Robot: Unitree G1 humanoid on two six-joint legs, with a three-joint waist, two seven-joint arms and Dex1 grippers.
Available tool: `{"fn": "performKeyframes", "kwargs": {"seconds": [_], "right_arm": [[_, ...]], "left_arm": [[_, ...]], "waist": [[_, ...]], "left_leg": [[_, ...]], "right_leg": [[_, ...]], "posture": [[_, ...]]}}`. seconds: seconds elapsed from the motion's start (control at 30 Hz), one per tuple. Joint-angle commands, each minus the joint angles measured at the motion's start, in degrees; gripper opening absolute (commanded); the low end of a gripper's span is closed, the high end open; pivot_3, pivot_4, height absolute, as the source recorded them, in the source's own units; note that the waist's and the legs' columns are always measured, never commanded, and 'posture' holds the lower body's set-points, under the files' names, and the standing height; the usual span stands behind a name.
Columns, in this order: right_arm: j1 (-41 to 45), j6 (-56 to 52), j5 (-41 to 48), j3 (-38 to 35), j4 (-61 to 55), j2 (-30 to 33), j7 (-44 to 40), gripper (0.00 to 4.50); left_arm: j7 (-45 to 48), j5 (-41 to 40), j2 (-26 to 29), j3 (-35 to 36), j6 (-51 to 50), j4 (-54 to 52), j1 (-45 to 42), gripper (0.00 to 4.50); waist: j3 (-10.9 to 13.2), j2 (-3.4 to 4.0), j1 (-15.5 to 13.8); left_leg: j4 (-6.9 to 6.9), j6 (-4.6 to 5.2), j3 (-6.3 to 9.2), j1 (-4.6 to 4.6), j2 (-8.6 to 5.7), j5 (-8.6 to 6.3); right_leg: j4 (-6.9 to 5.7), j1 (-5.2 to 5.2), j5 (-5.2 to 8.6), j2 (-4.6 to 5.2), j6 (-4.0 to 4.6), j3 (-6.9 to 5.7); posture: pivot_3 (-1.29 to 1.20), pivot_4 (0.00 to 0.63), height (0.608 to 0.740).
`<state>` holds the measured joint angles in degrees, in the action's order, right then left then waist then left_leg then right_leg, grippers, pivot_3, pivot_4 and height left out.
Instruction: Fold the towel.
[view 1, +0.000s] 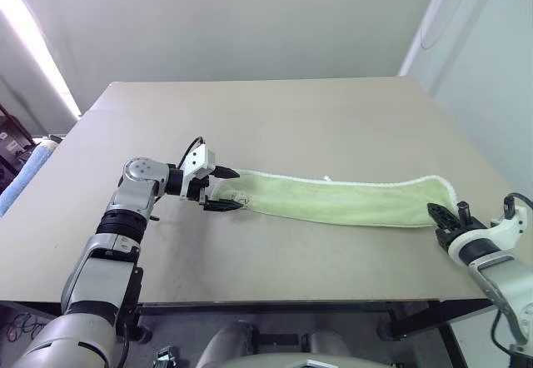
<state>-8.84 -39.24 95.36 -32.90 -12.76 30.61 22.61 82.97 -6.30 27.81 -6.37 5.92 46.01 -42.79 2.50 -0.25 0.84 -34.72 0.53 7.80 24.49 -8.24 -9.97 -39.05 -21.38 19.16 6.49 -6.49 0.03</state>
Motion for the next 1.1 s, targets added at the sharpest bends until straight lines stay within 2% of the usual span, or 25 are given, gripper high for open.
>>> {"fn": "performKeyframes", "kwargs": {"seconds": [0.03, 0.27, 0.5, 0.63, 0.83, 1.1], "right_arm": [[2.98, -1.89, -0.01, 1.60, -2.96, 2.79, 2.10, 0.06], [12.16, -9.21, -3.95, 15.31, -9.98, 6.49, 4.11, 0.06], [18.39, -15.07, -6.15, 29.61, -13.79, 4.85, 2.51, 0.06], [20.42, -15.32, -15.11, 34.97, -8.45, 0.73, 2.04, 0.06], [22.86, -15.09, -24.06, 35.00, -3.54, -3.10, 0.74, 0.06], [24.39, -17.01, -26.89, 29.62, -3.53, -3.95, -0.09, 0.06]], "left_arm": [[-0.34, -0.07, 0.60, 0.44, 1.23, -0.02, -1.99, 4.50], [-0.94, 0.72, 0.20, 0.02, 2.11, 1.29, -2.89, 4.50], [-1.01, 0.96, -0.22, -0.03, 2.49, 2.52, -3.78, 4.50], [-1.18, 1.28, -0.76, -0.38, 3.09, 2.83, -3.99, 4.50], [-1.16, 1.50, -1.07, -0.85, 3.37, 2.21, -3.30, 4.50], [-1.08, 1.47, -0.82, -0.51, 3.25, 2.55, -3.54, 4.50]], "waist": [[0.00, -0.01, -0.02], [0.03, -0.02, -0.17], [0.07, -0.19, -0.41], [0.07, -0.23, -0.27], [0.07, -0.22, -0.22], [0.07, -0.22, -0.25]], "left_leg": [[-0.01, 0.00, 0.00, 0.00, 0.01, 0.00], [-0.02, 0.00, 0.00, 0.03, 0.03, 0.00], [-0.02, 0.04, 0.01, 0.10, 0.02, 0.02], [-0.06, 0.04, 0.02, 0.09, 0.02, 0.02], [-0.10, 0.02, 0.03, 0.09, 0.01, 0.01], [-0.10, 0.06, 0.07, 0.08, 0.00, 0.03]], "right_leg": [[0.00, 0.00, 0.00, 0.00, 0.00, 0.00], [0.00, -0.02, 0.00, 0.00, 0.00, -0.02], [0.06, -0.04, 0.01, 0.00, -0.02, -0.06], [0.06, -0.03, -0.01, 0.00, -0.03, -0.07], [0.05, -0.02, -0.05, -0.04, -0.11, -0.09], [0.03, -0.02, -0.15, -0.06, -0.28, -0.11]], "posture": [[0.00, 0.000, 0.706], [0.00, 0.000, 0.706], [0.00, 0.000, 0.706], [0.00, 0.000, 0.706], [0.00, 0.000, 0.706], [0.00, 0.000, 0.706]]}}
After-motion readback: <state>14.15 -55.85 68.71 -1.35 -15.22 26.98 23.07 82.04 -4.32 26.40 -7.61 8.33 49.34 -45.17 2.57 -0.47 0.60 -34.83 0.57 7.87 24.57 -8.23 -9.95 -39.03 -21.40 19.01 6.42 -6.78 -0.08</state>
